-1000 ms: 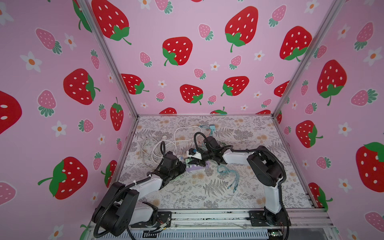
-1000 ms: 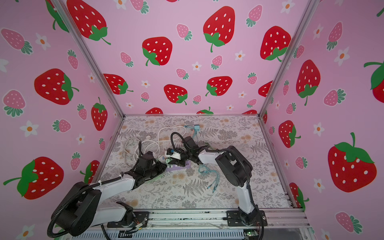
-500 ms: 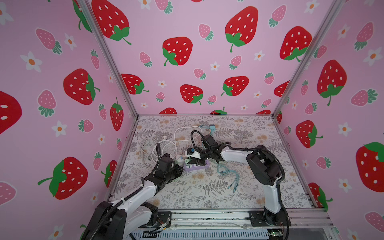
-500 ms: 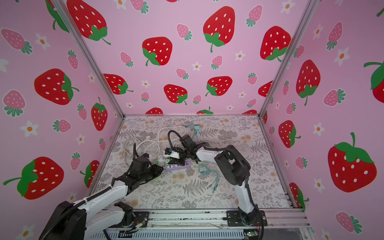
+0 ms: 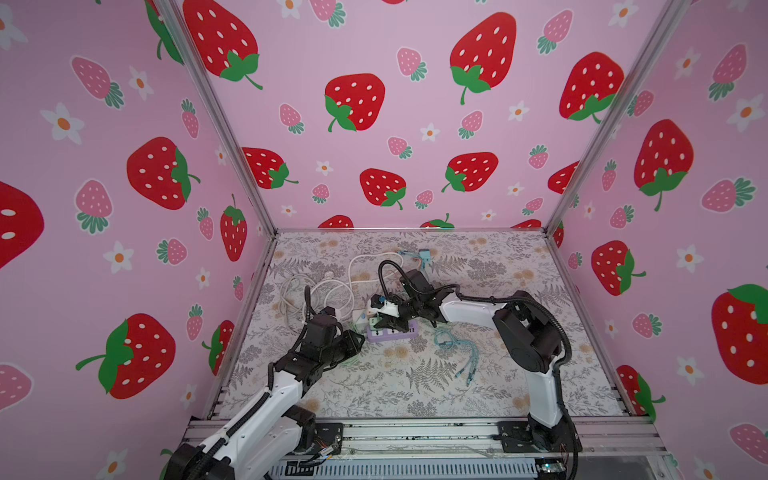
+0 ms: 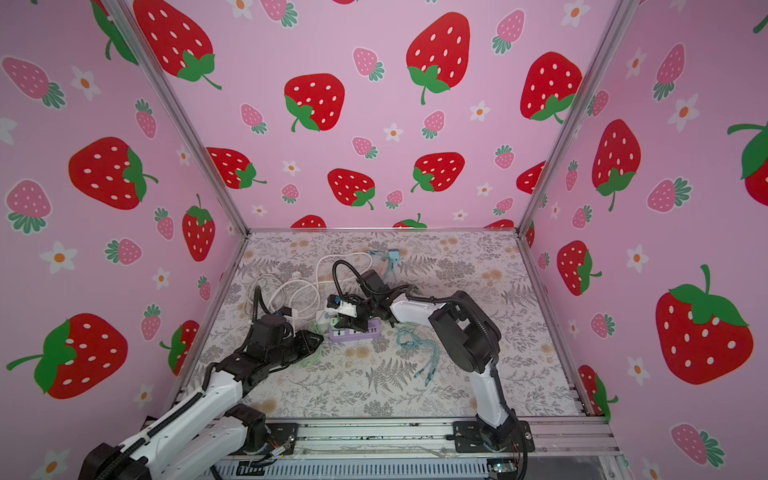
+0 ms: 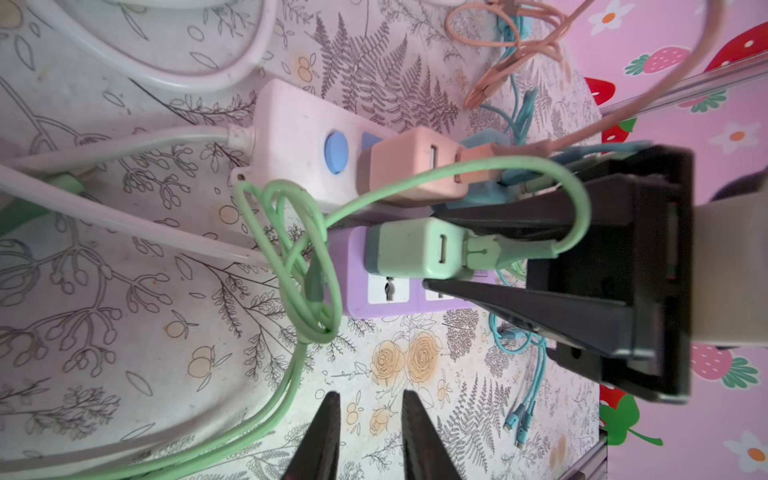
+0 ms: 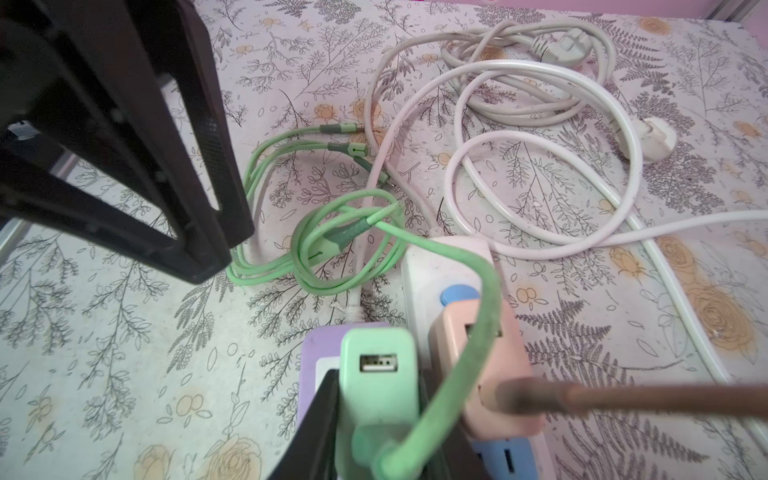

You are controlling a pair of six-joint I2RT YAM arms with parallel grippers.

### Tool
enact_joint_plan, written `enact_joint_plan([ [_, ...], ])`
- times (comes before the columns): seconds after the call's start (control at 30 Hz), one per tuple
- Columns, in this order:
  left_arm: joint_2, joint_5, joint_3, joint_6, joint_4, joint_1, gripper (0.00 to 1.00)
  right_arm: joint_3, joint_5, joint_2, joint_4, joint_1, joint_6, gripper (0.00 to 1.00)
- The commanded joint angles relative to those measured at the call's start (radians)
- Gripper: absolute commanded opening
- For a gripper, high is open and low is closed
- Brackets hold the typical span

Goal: Insert the plug
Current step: 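Open the right gripper and lift it off the plugged light-green charger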

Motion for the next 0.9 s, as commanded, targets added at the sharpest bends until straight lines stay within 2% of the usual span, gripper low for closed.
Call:
enact_joint_plan([
  [0.0,-0.029,0.014,0.061,0.024,-0.083,0.017,0.31,-0.012,0.051,-0.010,-0.127,0.007,0.031,0.24],
  [0.43,-0.057,0.037,0.106,0.057,-0.148,0.051,0.35,-0.043,0.039,-0.128,-0.110,0.006,0.094,0.60],
  [0.87,-0.069,0.038,0.186,0.111,-0.237,0.086,0.50,-0.144,-0.002,-0.327,-0.151,0.007,0.138,0.67],
])
